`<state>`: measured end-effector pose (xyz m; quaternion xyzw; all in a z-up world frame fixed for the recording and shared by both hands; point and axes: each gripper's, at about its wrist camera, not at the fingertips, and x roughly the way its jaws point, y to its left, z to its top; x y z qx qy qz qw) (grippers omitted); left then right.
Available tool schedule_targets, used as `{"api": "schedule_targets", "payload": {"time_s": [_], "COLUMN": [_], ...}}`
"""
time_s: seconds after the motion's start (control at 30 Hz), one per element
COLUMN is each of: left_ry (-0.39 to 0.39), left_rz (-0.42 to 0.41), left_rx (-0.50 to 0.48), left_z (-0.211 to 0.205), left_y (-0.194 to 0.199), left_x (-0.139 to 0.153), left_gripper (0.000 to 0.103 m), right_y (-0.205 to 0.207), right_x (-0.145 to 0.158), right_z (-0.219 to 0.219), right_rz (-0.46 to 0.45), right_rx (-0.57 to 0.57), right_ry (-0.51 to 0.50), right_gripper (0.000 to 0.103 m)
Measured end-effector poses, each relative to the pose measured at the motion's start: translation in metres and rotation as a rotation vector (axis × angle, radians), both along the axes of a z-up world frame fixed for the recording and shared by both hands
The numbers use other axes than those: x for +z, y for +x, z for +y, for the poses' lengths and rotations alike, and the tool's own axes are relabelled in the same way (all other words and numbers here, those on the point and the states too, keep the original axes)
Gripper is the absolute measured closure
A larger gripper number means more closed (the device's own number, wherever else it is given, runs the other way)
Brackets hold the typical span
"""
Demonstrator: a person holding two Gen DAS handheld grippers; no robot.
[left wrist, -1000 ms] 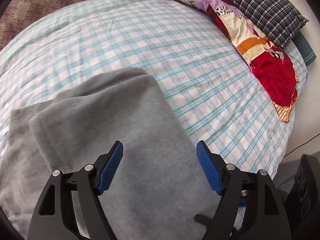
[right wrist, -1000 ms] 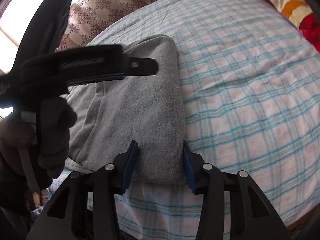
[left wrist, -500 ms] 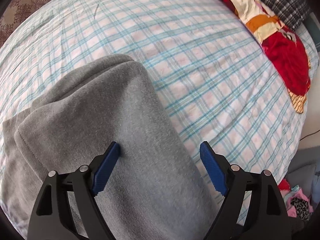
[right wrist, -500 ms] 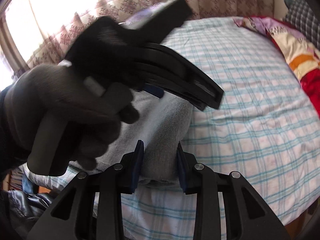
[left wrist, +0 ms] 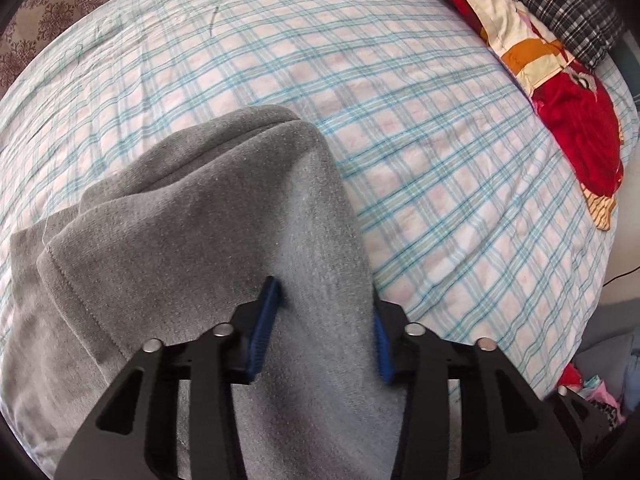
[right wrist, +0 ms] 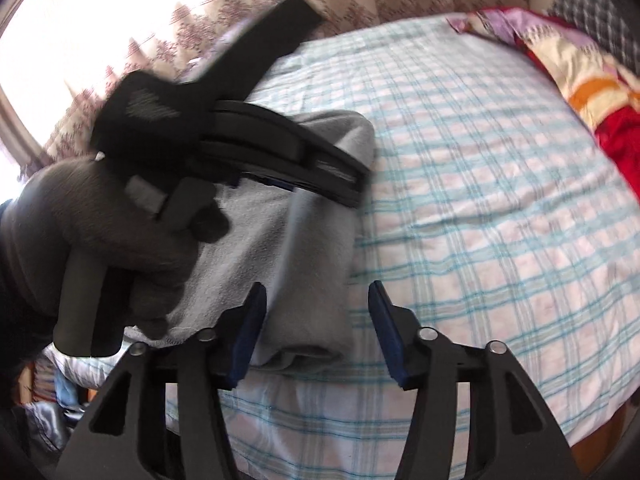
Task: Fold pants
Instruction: 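Grasp the folded end with the right gripper while the left gripper grasps beside it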
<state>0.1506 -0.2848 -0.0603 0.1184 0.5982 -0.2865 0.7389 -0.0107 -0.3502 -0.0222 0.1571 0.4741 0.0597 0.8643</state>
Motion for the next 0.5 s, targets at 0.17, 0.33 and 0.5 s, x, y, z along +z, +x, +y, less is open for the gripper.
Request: {"api": "schedule_targets", "payload": {"time_s": [0.17,0.33,0.5], "left_ry": [-0.025,-0.055,-0.107], "left_rz": [-0.005,-0.012,-0.035], "left_rx": [0.007,0.023,0.036], "left_z": [0.008,0.025,0.043], "left_y": [0.000,-0.007,-0.012], "left_x": [0.001,0.012,0.029], "left_gripper": [0.075,0.079,0.082], "right_y": [0.003,0.010,0.006], "right_x": [-0.013,-0.017,0.003], "right_z": [-0.014,-0.018,0.003], "right_rz": [0.064,0.073,-0.001], "right_rx": [-0.025,0.006,0.080], "right_ry": [0.150,0.201,0.107], "right_gripper": [0.049,0.069,0.076]}}
